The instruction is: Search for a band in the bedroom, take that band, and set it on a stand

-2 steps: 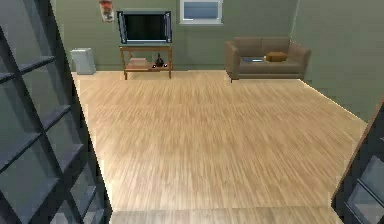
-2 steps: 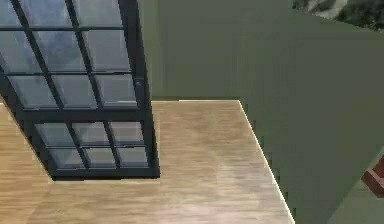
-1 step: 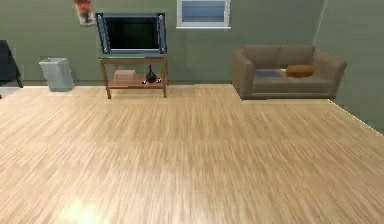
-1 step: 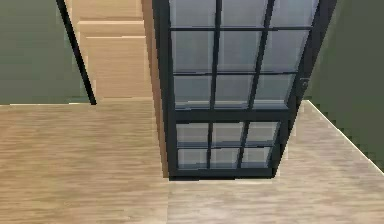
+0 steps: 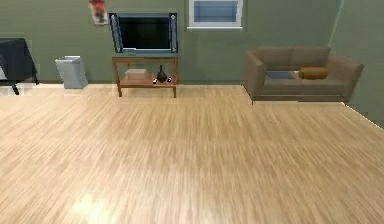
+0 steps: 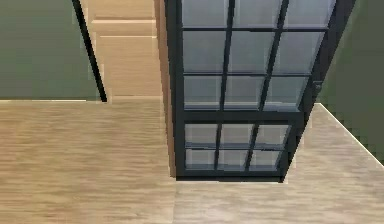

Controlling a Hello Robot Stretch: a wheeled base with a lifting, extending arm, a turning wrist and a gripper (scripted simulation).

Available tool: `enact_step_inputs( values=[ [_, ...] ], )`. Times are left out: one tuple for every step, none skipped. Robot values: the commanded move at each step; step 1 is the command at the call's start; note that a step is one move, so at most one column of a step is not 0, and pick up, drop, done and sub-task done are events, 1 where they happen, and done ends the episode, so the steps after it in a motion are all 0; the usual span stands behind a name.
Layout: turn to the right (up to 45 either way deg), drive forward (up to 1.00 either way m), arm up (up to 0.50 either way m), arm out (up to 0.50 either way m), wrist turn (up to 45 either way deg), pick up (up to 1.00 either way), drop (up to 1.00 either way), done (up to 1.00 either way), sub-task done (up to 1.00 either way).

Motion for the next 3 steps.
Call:
enact_step_inputs(
  values=[
    [0.0,0.30,0.00,0.00,0.0,0.00,0.00,0.00,0.00],
    [-39.0,0.00,0.00,0.00,0.0,0.00,0.00,0.00,0.00],
    [0.0,0.50,0.00,0.00,0.0,0.00,0.00,0.00,0.00]
  ],
)
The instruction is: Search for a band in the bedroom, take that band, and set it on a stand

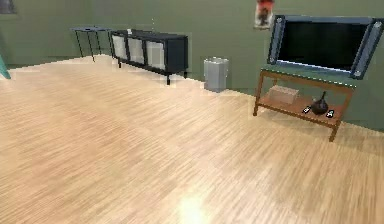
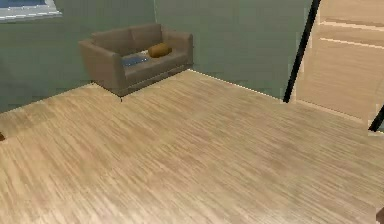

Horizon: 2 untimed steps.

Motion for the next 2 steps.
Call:
enact_step_inputs(
  values=[
    [-45.0,0.00,0.00,0.00,0.0,0.00,0.00,0.00,0.00],
    [-3.0,0.00,0.00,0.00,0.0,0.00,0.00,0.00,0.00]
  ],
)
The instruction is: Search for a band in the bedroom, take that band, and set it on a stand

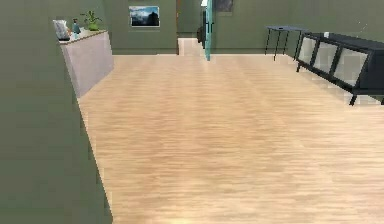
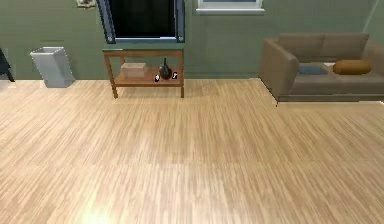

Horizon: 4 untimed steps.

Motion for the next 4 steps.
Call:
enact_step_inputs(
  values=[
    [0.0,0.45,0.00,0.00,0.0,0.00,0.00,0.00,0.00],
    [0.0,1.00,0.00,0.00,0.0,0.00,0.00,0.00,0.00],
    [0.0,1.00,0.00,0.00,0.0,0.00,0.00,0.00,0.00],
    [0.0,1.00,0.00,0.00,0.0,0.00,0.00,0.00,0.00]
  ],
)
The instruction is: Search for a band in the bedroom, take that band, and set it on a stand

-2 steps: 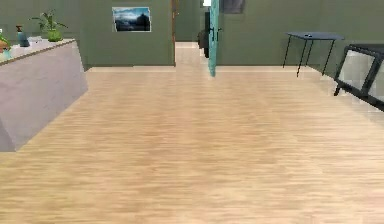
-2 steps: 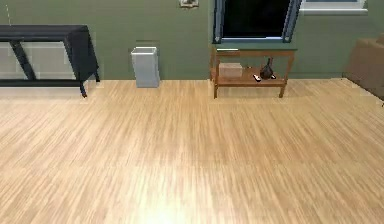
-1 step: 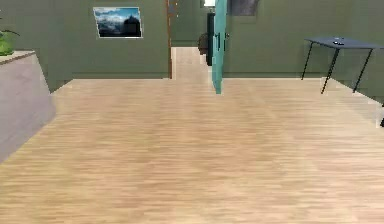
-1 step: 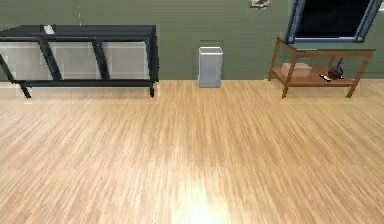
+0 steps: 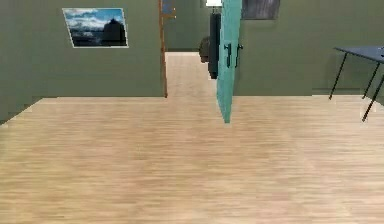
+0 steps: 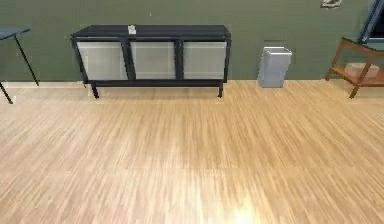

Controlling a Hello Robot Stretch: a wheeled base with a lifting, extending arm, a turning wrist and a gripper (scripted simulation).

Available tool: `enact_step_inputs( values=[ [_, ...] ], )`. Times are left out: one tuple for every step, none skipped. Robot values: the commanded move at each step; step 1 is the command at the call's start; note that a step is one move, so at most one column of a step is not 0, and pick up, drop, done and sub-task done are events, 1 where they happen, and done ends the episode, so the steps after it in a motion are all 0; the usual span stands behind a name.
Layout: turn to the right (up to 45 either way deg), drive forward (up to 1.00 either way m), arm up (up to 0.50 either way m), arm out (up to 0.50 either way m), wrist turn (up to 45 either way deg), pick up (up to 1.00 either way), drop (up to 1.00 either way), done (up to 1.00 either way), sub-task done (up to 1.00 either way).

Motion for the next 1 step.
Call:
enact_step_inputs(
  values=[
    [0.0,1.00,0.00,0.00,0.0,0.00,0.00,0.00,0.00]
  ],
)
